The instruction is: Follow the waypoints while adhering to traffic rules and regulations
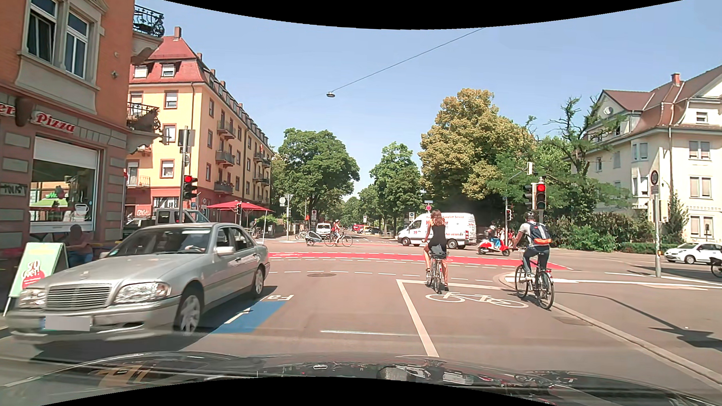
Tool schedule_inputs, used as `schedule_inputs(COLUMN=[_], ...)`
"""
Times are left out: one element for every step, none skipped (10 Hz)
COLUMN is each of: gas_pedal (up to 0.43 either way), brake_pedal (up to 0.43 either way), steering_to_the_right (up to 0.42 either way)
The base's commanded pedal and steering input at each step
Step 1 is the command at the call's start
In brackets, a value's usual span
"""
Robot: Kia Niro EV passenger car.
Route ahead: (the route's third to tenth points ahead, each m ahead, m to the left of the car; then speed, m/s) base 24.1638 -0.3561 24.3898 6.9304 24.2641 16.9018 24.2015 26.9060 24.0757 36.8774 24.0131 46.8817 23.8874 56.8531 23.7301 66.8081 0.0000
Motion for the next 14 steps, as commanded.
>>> schedule_inputs(gas_pedal=[0.0, 0.0, 0.0, 0.0, 0.0, 0.0, 0.0, 0.0, 0.0, 0.0, 0.0, 0.0, 0.0, 0.0], brake_pedal=[0.226, 0.226, 0.226, 0.226, 0.226, 0.226, 0.226, 0.226, 0.226, 0.226, 0.226, 0.226, 0.226, 0.226], steering_to_the_right=[0.004, 0.003, 0.003, 0.004, 0.004, 0.003, 0.004, 0.004, 0.004, 0.004, 0.004, 0.003, 0.004, 0.004])
